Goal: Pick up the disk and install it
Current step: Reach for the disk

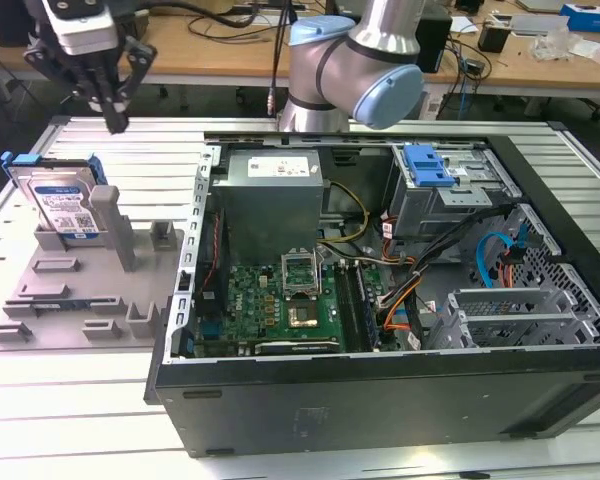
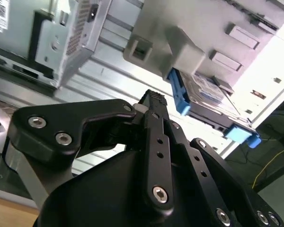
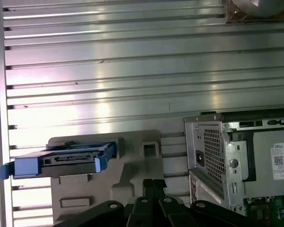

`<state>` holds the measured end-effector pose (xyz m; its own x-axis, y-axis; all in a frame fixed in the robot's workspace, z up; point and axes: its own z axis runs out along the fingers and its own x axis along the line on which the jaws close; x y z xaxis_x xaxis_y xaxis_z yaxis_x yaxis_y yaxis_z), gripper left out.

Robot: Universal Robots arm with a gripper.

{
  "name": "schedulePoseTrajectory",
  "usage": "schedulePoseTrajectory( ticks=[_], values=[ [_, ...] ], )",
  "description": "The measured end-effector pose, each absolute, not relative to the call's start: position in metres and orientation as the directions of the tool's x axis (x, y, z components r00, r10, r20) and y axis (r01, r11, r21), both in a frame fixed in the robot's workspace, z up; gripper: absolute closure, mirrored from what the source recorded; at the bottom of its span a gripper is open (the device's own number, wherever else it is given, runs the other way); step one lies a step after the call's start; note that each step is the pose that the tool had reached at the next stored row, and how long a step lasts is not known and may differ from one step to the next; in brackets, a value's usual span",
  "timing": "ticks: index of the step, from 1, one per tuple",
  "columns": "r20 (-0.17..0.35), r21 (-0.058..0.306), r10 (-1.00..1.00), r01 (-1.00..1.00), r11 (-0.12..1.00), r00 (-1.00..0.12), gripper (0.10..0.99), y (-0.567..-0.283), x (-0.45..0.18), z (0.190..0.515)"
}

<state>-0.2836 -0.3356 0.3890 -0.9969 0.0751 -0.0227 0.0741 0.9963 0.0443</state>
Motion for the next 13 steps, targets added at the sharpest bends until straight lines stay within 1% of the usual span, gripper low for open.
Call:
schedulePoseTrajectory(
  ticks=[13],
  values=[
    [-0.022, 0.044, 0.075, 0.074, 0.996, -0.997, 0.98, -0.315, -0.343, 0.387]
  ],
)
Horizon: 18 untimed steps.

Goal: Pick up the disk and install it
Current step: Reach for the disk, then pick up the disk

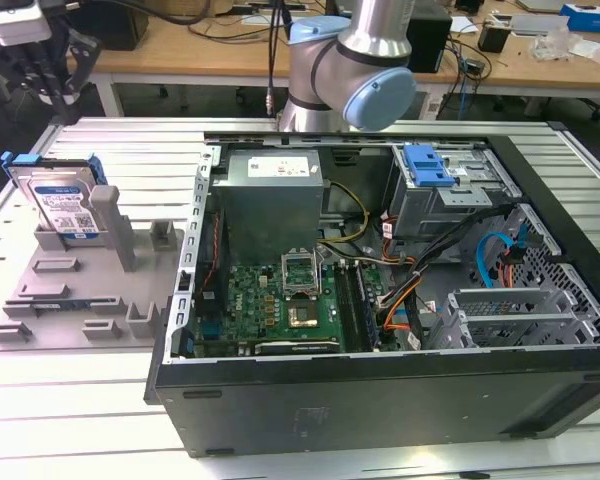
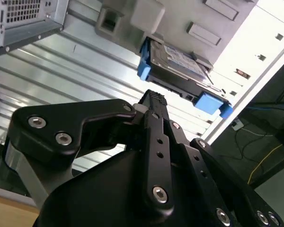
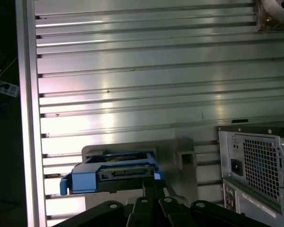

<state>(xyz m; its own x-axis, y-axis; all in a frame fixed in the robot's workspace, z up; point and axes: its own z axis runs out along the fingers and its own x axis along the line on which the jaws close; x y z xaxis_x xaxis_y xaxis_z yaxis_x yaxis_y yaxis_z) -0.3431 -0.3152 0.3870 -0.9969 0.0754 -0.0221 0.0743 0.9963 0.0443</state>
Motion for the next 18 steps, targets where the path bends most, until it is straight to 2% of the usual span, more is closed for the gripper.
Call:
schedulePoseTrajectory(
  ticks=[18],
  values=[
    [-0.022, 0.044, 0.045, 0.044, 0.998, -0.999, 0.98, -0.3147, -0.3447, 0.3871]
  ],
)
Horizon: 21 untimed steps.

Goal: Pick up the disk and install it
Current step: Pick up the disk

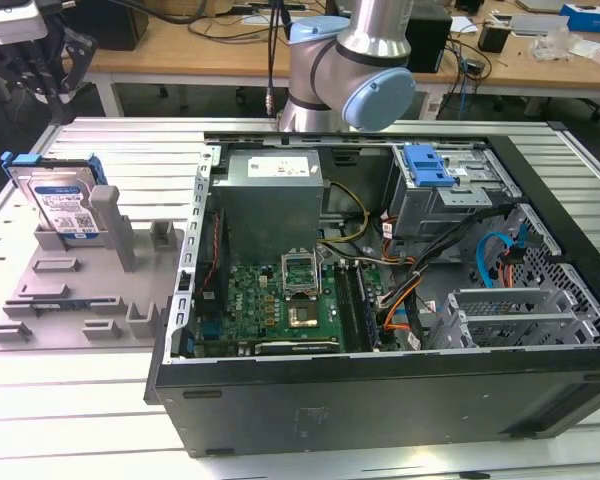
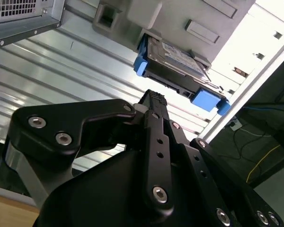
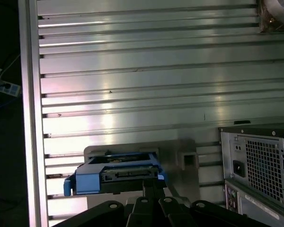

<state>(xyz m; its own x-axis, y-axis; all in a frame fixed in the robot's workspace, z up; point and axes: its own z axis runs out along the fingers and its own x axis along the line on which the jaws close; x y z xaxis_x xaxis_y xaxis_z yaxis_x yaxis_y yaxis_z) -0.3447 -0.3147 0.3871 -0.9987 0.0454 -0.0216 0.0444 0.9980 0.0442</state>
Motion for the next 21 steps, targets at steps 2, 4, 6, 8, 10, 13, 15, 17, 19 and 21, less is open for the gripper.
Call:
schedulePoseTrajectory(
  ticks=[2, 4, 6, 8, 10, 13, 15, 17, 19, 21],
  values=[
    [-0.022, 0.044, -0.032, -0.033, 0.998, -0.999, 0.98, -0.3147, -0.3446, 0.387],
    [-0.022, 0.044, -0.078, -0.079, 0.996, -0.997, 0.98, -0.3147, -0.3446, 0.3868],
    [-0.022, 0.044, -0.141, -0.142, 0.989, -0.99, 0.98, -0.3148, -0.3446, 0.3866],
    [-0.021, 0.044, -0.204, -0.205, 0.978, -0.979, 0.98, -0.3147, -0.3446, 0.3863],
    [-0.021, 0.044, -0.244, -0.245, 0.969, -0.97, 0.98, -0.3147, -0.3446, 0.3861],
    [-0.021, 0.044, -0.307, -0.307, 0.951, -0.952, 0.98, -0.3147, -0.3446, 0.3858],
    [-0.021, 0.044, -0.349, -0.35, 0.936, -0.937, 0.98, -0.3147, -0.3446, 0.3856],
    [-0.021, 0.044, -0.382, -0.383, 0.923, -0.924, 0.973, -0.3148, -0.3446, 0.3855],
    [-0.021, 0.044, -0.426, -0.426, 0.904, -0.905, 0.851, -0.3147, -0.3446, 0.3853],
    [-0.021, 0.044, -0.464, -0.465, 0.884, -0.885, 0.792, -0.3147, -0.3446, 0.3851]
  ],
)
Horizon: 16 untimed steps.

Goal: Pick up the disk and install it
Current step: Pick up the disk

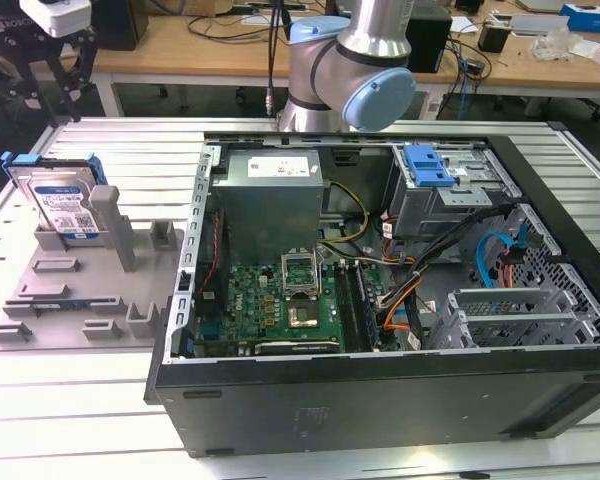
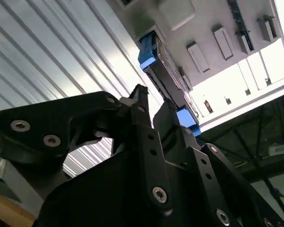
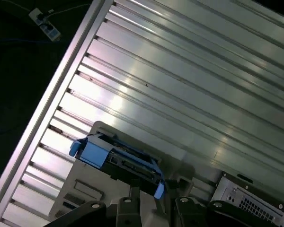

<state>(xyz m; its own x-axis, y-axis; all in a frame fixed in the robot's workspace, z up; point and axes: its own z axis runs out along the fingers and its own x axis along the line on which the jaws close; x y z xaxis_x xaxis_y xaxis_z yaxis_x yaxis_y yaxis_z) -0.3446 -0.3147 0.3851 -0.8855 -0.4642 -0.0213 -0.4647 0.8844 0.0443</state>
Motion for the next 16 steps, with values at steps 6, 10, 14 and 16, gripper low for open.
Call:
schedulePoseTrajectory(
  ticks=[6, 10, 14, 16],
  values=[
    [-0.021, 0.044, -0.596, -0.597, 0.801, -0.802, 0.663, -0.3147, -0.3446, 0.3843],
    [-0.021, 0.044, -0.674, -0.674, 0.737, -0.739, 0.525, -0.3147, -0.3446, 0.3838],
    [-0.021, 0.044, -0.719, -0.719, 0.694, -0.695, 0.525, -0.3147, -0.3446, 0.3837],
    [-0.021, 0.044, -0.747, -0.748, 0.663, -0.664, 0.525, -0.3147, -0.3446, 0.3837]
  ],
)
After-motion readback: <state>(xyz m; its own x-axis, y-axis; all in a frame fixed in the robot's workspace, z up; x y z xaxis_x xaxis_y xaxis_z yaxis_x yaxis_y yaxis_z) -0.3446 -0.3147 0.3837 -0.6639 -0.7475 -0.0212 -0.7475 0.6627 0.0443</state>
